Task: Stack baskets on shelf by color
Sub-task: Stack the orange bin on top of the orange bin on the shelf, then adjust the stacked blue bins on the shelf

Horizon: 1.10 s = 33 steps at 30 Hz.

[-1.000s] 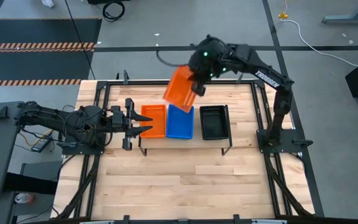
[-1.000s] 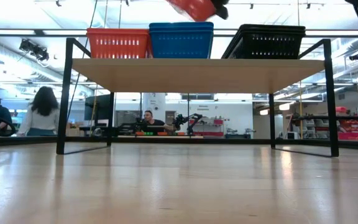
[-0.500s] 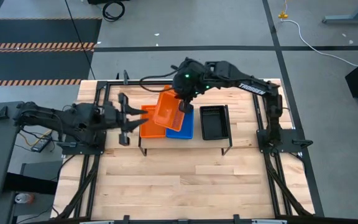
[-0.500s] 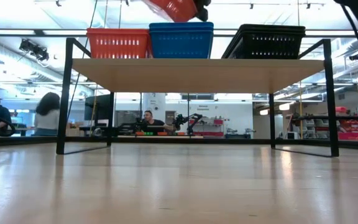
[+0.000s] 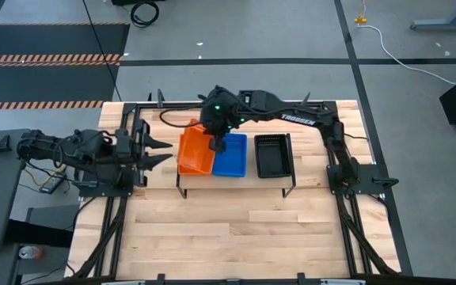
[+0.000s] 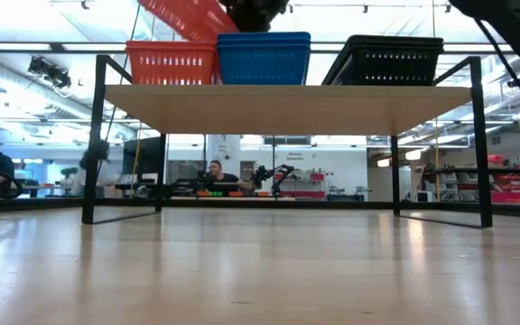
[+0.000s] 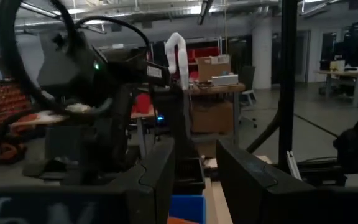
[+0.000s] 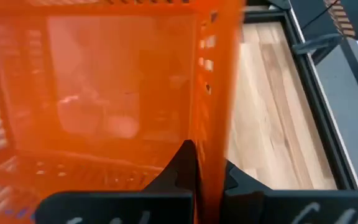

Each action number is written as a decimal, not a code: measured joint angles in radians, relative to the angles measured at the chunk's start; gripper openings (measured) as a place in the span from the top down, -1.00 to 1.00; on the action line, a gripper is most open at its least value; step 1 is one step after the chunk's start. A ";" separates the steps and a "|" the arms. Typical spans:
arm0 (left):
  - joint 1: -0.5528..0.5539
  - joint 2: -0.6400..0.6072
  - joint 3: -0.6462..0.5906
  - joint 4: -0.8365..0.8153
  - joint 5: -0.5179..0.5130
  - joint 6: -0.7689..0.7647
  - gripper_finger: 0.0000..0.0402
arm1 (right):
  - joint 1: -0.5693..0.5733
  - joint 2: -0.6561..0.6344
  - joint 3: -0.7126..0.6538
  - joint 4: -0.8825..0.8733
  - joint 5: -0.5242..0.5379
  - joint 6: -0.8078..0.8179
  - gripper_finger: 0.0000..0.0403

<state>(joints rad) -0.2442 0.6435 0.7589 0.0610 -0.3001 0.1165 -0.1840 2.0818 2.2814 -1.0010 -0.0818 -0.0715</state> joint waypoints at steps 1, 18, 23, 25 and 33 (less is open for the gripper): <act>-0.002 -0.001 0.000 -0.001 -0.002 0.000 0.37 | -0.002 0.009 0.000 0.008 0.000 -0.001 0.97; -0.007 -0.002 0.000 -0.018 -0.002 0.000 0.37 | -0.028 0.098 0.005 0.049 -0.022 -0.010 0.44; -0.007 -0.002 0.000 -0.033 -0.003 0.000 0.37 | -0.027 0.023 0.006 0.060 -0.017 -0.015 0.15; -0.007 -0.002 0.000 -0.035 -0.002 0.000 0.37 | -0.021 -0.007 0.007 0.043 -0.016 -0.007 0.06; -0.006 0.041 0.000 -0.127 -0.003 0.000 0.37 | 0.064 -0.199 0.008 -0.134 -0.012 0.112 -0.08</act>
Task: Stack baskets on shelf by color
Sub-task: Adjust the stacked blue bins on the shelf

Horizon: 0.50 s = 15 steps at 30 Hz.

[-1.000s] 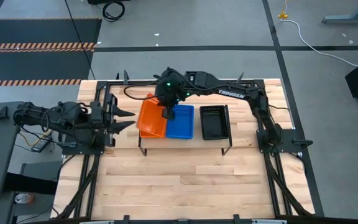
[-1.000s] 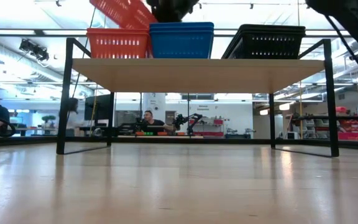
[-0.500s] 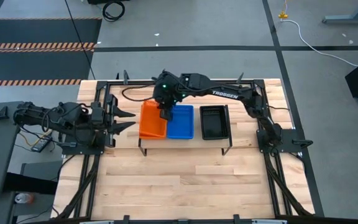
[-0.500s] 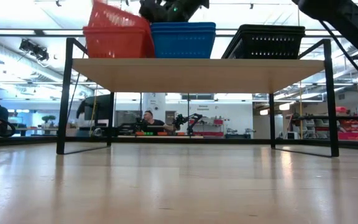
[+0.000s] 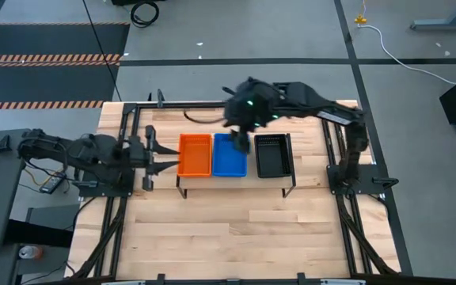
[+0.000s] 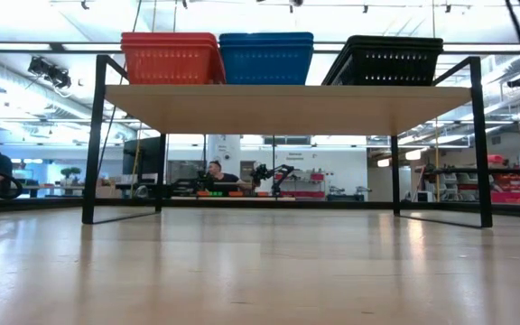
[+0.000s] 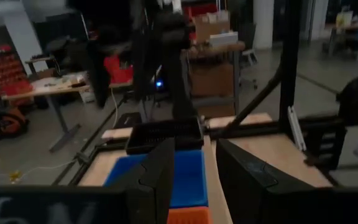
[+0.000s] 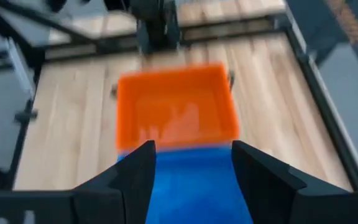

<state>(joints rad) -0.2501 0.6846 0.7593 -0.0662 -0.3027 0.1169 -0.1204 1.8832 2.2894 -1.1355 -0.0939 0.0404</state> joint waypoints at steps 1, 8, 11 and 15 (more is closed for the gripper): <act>0.000 0.017 0.000 0.004 0.000 0.001 0.37 | 0.015 -0.019 0.000 -0.046 0.019 0.015 -0.08; 0.039 0.152 0.000 0.177 -0.015 0.079 0.37 | 0.093 -0.087 -0.010 -0.332 0.294 0.073 -0.02; 0.058 0.170 0.000 0.217 -0.015 0.078 0.37 | 0.106 -0.108 -0.058 -0.327 0.310 0.073 0.00; 0.064 0.151 0.000 0.210 -0.015 0.052 0.37 | 0.107 -0.139 -0.150 -0.308 0.307 0.073 0.01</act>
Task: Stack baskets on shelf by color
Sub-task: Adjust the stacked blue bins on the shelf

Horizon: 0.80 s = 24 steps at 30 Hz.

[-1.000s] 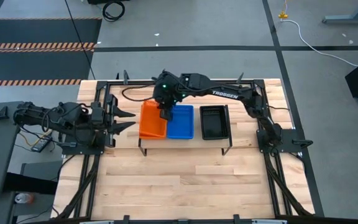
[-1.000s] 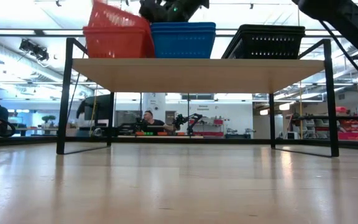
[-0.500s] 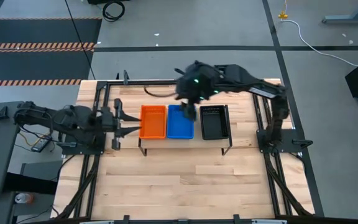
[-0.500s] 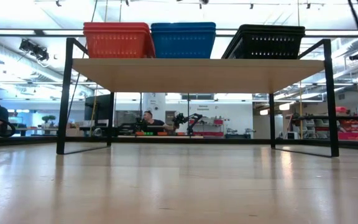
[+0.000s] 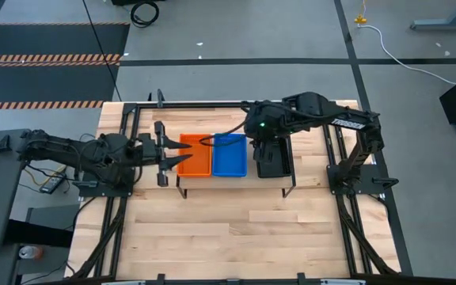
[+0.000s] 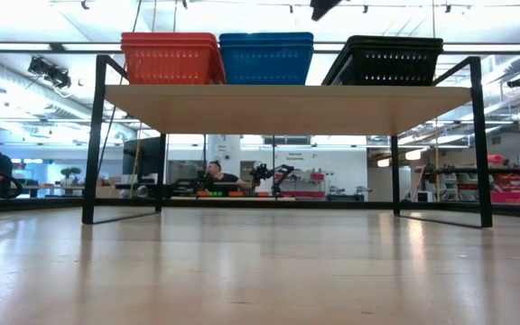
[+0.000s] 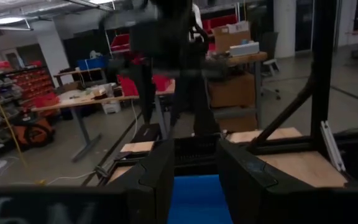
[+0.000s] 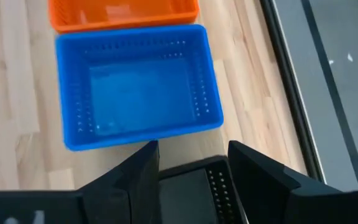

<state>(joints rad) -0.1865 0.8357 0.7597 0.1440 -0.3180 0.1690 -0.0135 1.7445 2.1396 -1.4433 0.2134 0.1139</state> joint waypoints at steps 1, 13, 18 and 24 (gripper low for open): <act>0.000 -0.005 0.000 0.002 0.000 -0.003 0.37 | 0.000 -0.008 -0.039 0.026 -0.001 0.000 0.01; -0.001 -0.005 0.000 -0.024 0.000 -0.008 0.37 | -0.005 -0.027 -0.382 0.402 -0.094 -0.079 0.03; -0.001 -0.005 0.000 -0.025 0.000 -0.003 0.37 | -0.020 -0.027 -0.433 0.390 -0.108 -0.061 0.03; -0.001 -0.005 0.000 -0.025 0.000 -0.003 0.37 | -0.021 -0.028 -0.437 0.383 -0.110 -0.063 0.04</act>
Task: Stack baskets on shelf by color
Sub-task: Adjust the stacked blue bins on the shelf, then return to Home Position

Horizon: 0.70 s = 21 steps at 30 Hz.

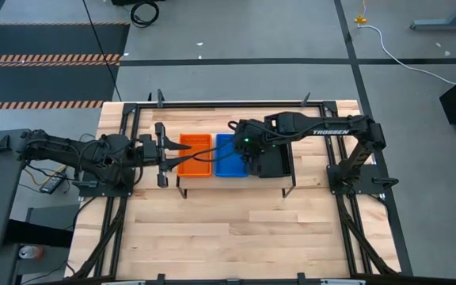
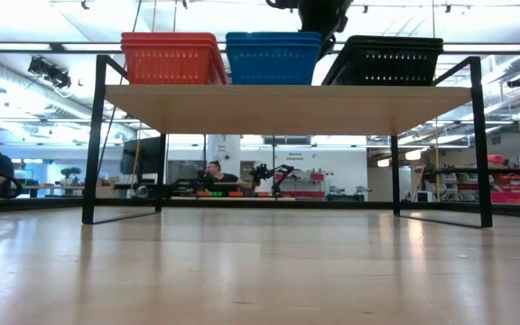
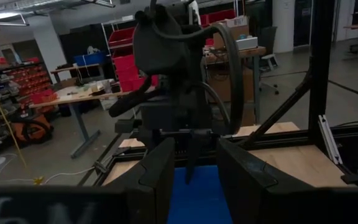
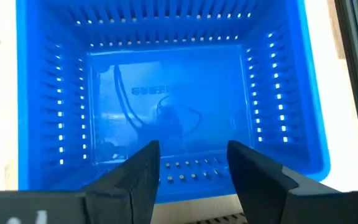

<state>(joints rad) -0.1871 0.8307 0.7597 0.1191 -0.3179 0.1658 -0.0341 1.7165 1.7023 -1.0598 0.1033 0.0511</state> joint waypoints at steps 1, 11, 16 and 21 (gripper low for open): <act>0.000 0.000 0.000 -0.001 0.000 0.000 0.37 | 0.000 -0.001 0.000 -0.005 0.000 0.000 0.04; 0.000 0.000 0.000 -0.001 0.000 0.001 0.37 | 0.000 -0.007 0.005 -0.044 0.000 0.006 0.04; 0.000 0.000 0.000 -0.001 0.000 0.002 0.37 | 0.001 -0.009 0.082 -0.026 -0.008 0.004 0.04; 0.000 0.000 0.000 -0.018 0.000 -0.043 0.37 | 0.006 -0.017 0.187 -0.035 -0.026 0.002 0.04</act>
<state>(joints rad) -0.1871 0.8307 0.7597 0.1011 -0.3176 0.1226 -0.0286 1.6993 1.8895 -1.0947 0.0775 0.0527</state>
